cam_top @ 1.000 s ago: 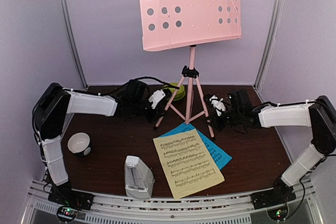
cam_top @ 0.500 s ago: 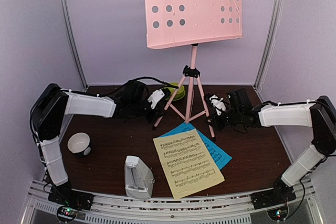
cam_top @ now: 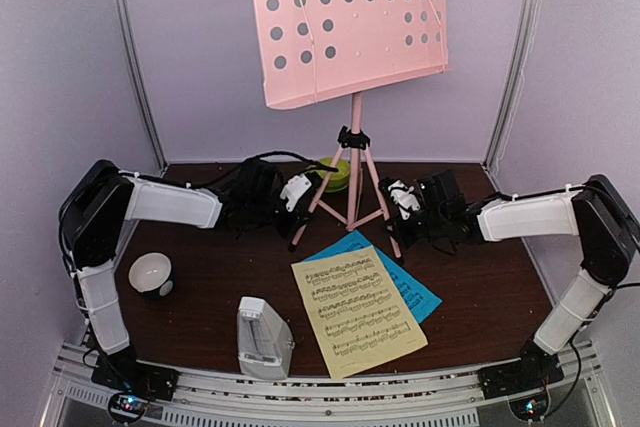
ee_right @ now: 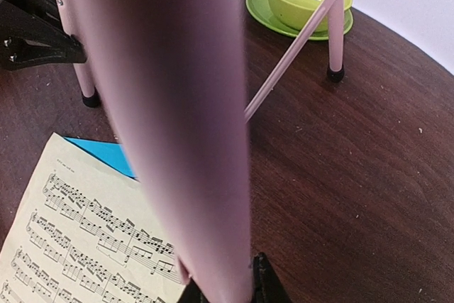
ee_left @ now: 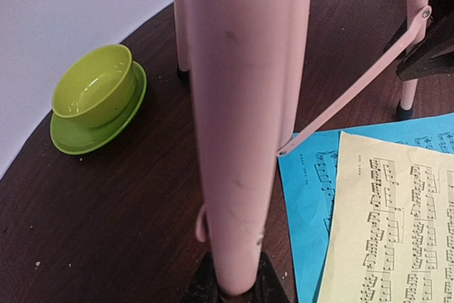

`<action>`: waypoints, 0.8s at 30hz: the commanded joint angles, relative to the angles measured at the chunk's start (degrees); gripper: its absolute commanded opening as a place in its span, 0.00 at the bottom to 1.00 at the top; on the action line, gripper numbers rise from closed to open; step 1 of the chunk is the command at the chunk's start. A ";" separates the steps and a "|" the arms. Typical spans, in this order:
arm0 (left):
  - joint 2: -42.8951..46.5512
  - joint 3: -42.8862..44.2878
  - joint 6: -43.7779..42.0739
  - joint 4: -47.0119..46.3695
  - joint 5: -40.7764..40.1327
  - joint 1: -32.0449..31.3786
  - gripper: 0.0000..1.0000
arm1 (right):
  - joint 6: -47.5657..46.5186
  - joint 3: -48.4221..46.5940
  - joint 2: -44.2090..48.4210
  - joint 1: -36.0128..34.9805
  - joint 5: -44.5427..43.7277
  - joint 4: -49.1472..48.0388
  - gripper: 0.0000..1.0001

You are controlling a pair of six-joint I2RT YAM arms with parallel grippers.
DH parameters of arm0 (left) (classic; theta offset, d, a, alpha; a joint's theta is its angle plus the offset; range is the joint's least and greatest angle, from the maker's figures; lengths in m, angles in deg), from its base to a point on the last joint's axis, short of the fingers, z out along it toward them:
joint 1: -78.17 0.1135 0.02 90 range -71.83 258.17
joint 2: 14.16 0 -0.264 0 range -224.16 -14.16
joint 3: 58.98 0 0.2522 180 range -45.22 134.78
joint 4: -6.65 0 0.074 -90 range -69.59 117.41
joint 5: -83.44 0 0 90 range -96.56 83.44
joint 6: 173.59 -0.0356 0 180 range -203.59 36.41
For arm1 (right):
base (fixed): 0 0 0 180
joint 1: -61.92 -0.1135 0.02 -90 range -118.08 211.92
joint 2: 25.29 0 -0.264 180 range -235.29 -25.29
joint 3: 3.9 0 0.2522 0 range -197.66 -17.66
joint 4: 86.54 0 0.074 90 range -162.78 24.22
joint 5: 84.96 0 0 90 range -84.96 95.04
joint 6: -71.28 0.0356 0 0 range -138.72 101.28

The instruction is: Set up the instrument practice props

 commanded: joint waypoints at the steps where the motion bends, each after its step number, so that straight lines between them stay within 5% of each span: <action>1: 1.36 -1.94 0.38 1.72 -2.39 0.83 0.00 | 10.24 4.48 -2.21 0.95 -7.50 6.18 0.00; 17: 6.24 -6.90 0.12 3.85 0.72 3.65 0.00 | 22.24 8.97 4.52 -5.78 -1.35 0.51 0.00; 24: 7.96 -9.26 0.05 5.43 0.11 4.26 0.00 | 20.95 8.25 7.22 -5.79 -4.46 8.11 0.00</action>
